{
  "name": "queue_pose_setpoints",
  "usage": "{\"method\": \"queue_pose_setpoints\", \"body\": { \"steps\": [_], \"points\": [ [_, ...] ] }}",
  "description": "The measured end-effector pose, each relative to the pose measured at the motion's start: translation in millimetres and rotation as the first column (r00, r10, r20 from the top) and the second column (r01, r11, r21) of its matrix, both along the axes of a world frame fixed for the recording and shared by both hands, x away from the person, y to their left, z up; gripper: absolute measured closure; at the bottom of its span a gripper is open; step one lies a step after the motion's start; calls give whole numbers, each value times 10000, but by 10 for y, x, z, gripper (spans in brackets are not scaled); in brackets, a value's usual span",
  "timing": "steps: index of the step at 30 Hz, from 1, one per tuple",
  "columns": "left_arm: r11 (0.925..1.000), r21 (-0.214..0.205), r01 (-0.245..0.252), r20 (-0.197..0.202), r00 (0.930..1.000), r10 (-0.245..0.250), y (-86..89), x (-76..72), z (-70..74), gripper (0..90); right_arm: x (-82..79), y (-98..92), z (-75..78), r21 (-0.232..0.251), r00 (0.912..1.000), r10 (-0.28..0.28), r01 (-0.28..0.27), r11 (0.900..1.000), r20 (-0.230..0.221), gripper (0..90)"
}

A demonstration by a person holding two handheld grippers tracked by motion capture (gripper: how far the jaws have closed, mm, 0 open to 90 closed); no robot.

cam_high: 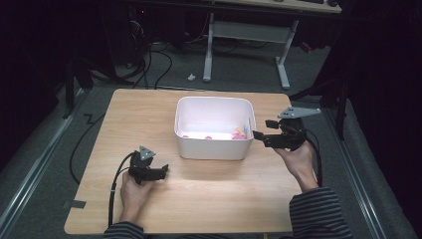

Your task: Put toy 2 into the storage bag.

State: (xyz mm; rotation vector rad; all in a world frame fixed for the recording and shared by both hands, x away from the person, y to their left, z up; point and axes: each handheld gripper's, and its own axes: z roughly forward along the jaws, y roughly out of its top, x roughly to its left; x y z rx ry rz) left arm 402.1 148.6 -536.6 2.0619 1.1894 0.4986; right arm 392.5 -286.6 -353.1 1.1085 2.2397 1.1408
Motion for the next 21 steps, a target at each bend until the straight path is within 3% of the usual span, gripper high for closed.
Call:
{"method": "queue_pose_setpoints", "body": {
  "steps": [13,21],
  "points": [
    [10000,10,-7,4,10000,7,-1,-1,0,154,-406,-349,91,466,9961,-645,617,9970,596,344],
    [10000,4,-5,5,10000,5,-1,0,0,154,-586,-446,39,577,9931,-961,923,9941,674,346]
  ]
}}
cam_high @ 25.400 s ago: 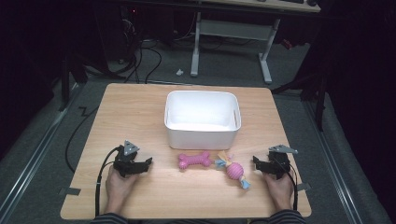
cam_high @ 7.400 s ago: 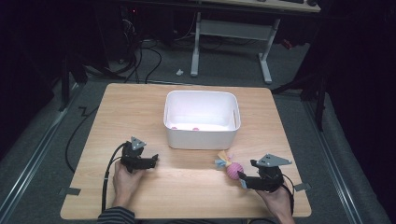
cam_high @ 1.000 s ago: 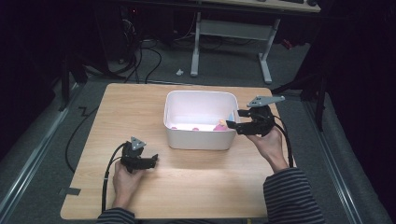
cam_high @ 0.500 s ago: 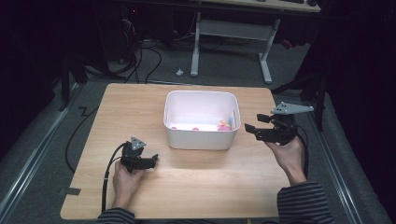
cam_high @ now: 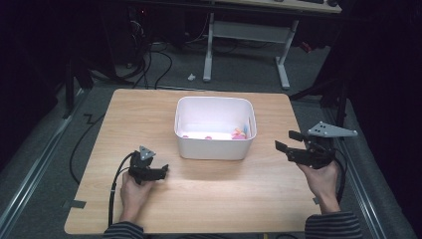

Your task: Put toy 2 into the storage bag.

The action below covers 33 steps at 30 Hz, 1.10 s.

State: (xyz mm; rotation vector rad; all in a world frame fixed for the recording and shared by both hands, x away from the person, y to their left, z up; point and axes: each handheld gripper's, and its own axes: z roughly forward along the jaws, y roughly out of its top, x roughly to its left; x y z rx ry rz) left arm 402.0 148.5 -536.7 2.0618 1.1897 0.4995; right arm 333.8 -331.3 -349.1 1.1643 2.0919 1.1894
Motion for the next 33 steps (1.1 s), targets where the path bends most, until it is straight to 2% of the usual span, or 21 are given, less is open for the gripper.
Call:
{"method": "queue_pose_setpoints", "body": {
  "steps": [4,8,18,22,33],
  "points": [
    [10000,-9,11,-11,10000,-11,2,1,0,154,-98,-16,45,-54,9995,-61,63,10000,314,349],
    [10000,-24,13,-11,10000,-13,2,1,0,155,-169,-54,42,-2,9990,-197,197,9998,411,352],
    [10000,-10,6,-8,10000,-6,1,0,0,155,-346,-214,-144,369,9972,-614,599,9975,419,355],
    [10000,-25,6,-10,10000,-6,2,0,0,156,-332,-239,-270,418,9971,-761,758,9962,56,355],
    [10000,-26,6,-10,10000,-6,2,0,0,156,-298,-173,-474,611,9966,-803,790,9950,195,381]
  ]
}}
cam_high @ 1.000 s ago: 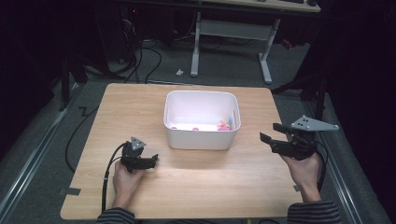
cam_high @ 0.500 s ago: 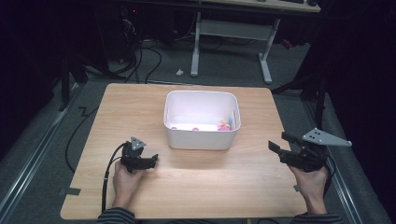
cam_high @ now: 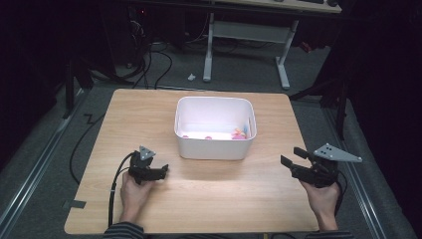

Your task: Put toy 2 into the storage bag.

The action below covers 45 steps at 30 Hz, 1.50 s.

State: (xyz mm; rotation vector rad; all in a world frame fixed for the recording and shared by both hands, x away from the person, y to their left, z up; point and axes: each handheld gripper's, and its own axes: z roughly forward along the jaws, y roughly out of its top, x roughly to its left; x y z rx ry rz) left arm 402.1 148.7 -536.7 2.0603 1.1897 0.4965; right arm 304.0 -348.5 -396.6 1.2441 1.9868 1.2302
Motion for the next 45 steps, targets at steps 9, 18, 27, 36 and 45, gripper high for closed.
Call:
{"method": "queue_pose_setpoints", "body": {
  "steps": [9,18,27,36,45],
  "points": [
    [10000,8,0,-3,10000,0,0,0,0,156,111,41,-208,312,9996,15,-6,9995,-293,385],
    [10000,8,1,-3,10000,-1,0,0,0,156,200,85,-374,401,9983,-9,33,9992,-591,387],
    [10000,3,-3,-1,10000,3,0,0,0,156,324,170,-560,153,9941,18,-2,9999,-1086,387],
    [10000,7,-2,-3,10000,2,0,0,0,156,420,203,-731,-48,9894,-84,78,10000,-1447,389],
    [10000,10,0,-2,10000,0,0,0,0,156,489,229,-887,-148,9833,-269,246,9996,-1801,389]
  ]
}}
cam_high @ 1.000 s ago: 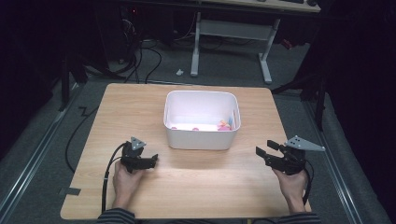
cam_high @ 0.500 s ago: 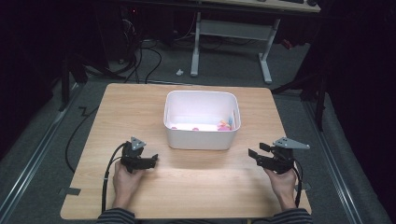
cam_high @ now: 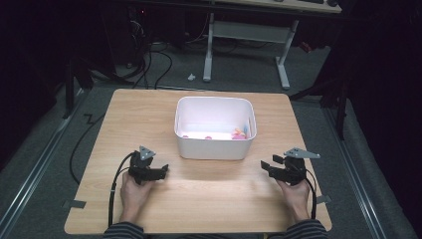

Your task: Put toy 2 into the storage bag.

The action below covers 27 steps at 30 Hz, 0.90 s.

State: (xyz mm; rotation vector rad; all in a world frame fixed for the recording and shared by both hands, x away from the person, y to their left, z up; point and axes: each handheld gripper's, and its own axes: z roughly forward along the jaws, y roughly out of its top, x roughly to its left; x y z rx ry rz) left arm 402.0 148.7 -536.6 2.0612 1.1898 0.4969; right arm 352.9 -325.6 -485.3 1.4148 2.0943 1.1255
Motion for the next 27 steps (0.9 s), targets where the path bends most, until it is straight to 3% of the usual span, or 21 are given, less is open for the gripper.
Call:
{"method": "queue_pose_setpoints", "body": {
  "steps": [16,27],
  "points": [
    [10000,-1,-1,1,10000,1,0,0,0,155,96,-12,-220,-488,9989,-266,247,9985,-388,385],
    [10000,1,-2,-1,10000,2,0,0,0,156,147,41,-305,-899,9986,-344,306,9955,-411,382]
  ]
}}
